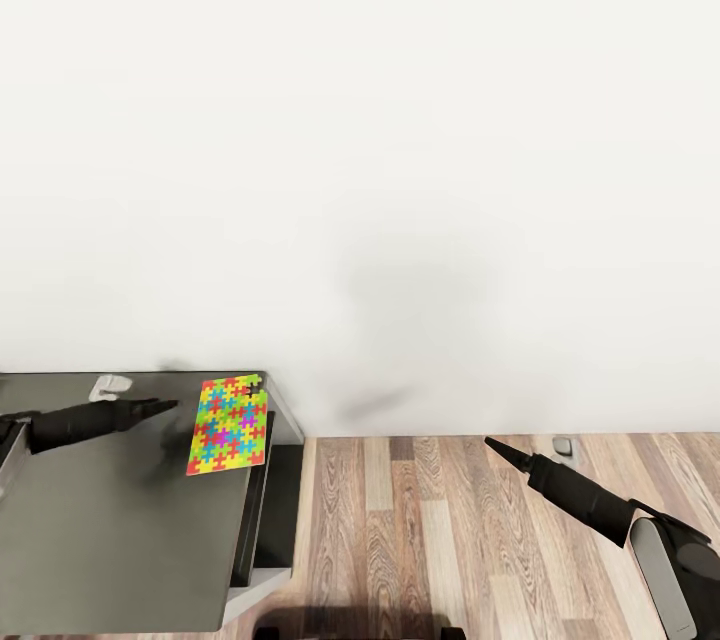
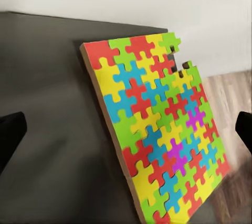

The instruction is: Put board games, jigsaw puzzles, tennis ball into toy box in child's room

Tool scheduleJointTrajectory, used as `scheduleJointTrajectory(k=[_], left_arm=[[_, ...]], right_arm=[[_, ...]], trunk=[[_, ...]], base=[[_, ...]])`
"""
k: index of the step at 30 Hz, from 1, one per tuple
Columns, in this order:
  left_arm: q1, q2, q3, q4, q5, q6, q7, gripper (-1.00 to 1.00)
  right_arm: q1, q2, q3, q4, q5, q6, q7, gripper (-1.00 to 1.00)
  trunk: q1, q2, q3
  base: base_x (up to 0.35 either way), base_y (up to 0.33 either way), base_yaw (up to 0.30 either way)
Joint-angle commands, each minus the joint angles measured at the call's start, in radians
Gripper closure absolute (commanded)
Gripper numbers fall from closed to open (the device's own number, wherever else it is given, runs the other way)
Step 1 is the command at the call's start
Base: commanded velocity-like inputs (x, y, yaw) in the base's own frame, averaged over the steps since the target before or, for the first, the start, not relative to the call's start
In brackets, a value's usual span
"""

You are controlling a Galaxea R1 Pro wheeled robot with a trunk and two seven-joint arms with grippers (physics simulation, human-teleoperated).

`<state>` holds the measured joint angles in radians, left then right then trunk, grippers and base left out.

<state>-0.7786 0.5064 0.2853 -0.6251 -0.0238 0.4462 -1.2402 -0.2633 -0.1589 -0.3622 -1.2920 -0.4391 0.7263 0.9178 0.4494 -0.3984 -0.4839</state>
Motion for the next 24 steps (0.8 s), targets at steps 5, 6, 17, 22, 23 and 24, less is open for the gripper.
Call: scheduleJointTrajectory(k=[5,6,17,22,23,24], left_arm=[[-0.001,0.041,0.044,-0.003,-0.003,0.050,-0.118,-1.00],[-0.001,0.047,0.047,-0.003,-0.003,0.053,-0.139,-1.00],[0.006,0.080,0.054,-0.008,-0.001,0.073,-0.331,-1.00],[0.012,0.081,0.050,-0.012,0.002,0.081,-0.331,-1.00],[0.015,0.081,0.050,-0.016,0.005,0.082,-0.331,-1.00],[0.018,0.081,0.050,-0.019,0.007,0.083,-0.331,-1.00]], right_arm=[[-0.001,0.003,0.000,0.001,-0.004,-0.011,0.000,-1.00],[-0.001,0.004,0.003,0.001,-0.005,-0.013,0.000,-1.00],[-0.009,0.014,0.104,0.053,-0.003,-0.024,-0.012,-1.00],[-0.035,0.027,0.177,0.069,-0.007,-0.025,-0.062,-1.00],[-0.045,0.044,0.201,0.073,-0.008,-0.025,-0.083,-1.00],[-0.051,0.054,0.212,0.076,-0.008,-0.025,-0.095,-1.00]], trunk=[[0.001,-0.002,-0.001],[0.001,-0.002,-0.001],[0.001,-0.002,-0.001],[0.001,-0.002,-0.001],[0.001,-0.002,-0.001],[0.001,-0.002,-0.001]], base=[[0.000,0.000,0.000],[0.000,0.000,0.000],[0.000,0.000,0.000],[0.000,0.000,0.000],[0.000,0.000,0.000],[0.000,0.000,0.000]])
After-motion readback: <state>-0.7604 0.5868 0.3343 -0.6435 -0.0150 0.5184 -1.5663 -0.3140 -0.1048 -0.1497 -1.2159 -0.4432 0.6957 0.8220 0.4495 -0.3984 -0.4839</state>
